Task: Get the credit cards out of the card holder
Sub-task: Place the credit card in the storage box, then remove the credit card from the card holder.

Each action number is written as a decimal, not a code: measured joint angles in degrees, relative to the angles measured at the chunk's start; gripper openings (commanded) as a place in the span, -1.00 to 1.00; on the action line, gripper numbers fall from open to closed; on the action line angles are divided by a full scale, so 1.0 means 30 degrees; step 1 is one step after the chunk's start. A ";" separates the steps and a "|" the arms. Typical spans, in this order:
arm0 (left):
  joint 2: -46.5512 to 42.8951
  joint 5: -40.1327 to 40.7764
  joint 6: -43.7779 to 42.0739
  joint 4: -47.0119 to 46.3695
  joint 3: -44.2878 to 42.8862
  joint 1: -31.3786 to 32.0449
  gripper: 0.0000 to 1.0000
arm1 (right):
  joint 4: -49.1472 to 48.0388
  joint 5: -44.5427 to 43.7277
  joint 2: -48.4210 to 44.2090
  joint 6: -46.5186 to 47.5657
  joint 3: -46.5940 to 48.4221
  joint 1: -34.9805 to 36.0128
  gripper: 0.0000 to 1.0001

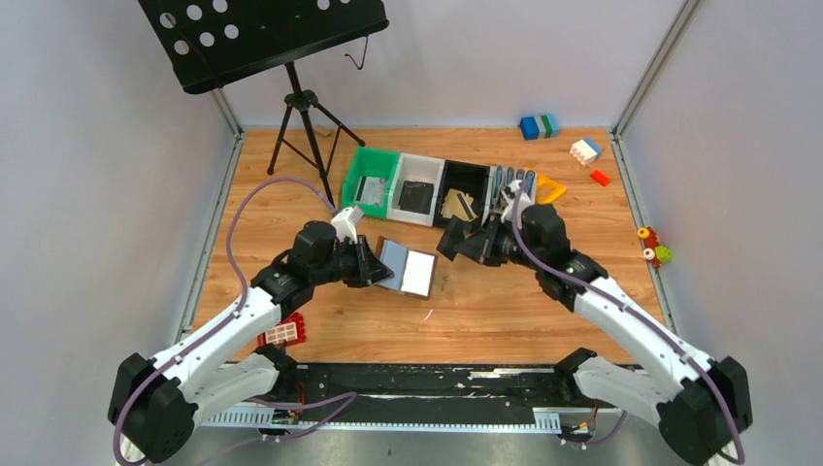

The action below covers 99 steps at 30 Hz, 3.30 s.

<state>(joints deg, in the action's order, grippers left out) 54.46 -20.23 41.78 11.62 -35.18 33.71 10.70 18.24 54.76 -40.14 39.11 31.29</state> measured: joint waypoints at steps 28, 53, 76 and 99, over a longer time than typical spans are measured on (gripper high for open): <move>-0.0270 0.2506 -0.2616 -0.0707 0.2914 0.0000 -1.00 | 0.5348 -0.3679 2.0436 0.5603 1.9067 0.0000 -1.00; -0.0255 0.3162 -0.3053 0.0342 0.2856 0.0000 -1.00 | 0.6426 -0.2667 2.1726 0.6215 2.1296 -0.1056 -0.36; -0.0787 0.3490 -0.3337 0.2637 0.2055 0.0000 -1.00 | 0.1712 -0.2280 1.0717 0.5639 0.9843 0.1851 -0.39; -0.1756 0.2404 -0.3198 0.2783 0.2725 0.0000 -1.00 | -0.0976 -0.2062 0.0801 0.1807 -0.1486 0.4452 -0.37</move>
<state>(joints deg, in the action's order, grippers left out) 49.19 -13.02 32.18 19.97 -27.00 33.71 7.77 12.05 57.17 -34.72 34.65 44.64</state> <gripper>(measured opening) 0.171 0.320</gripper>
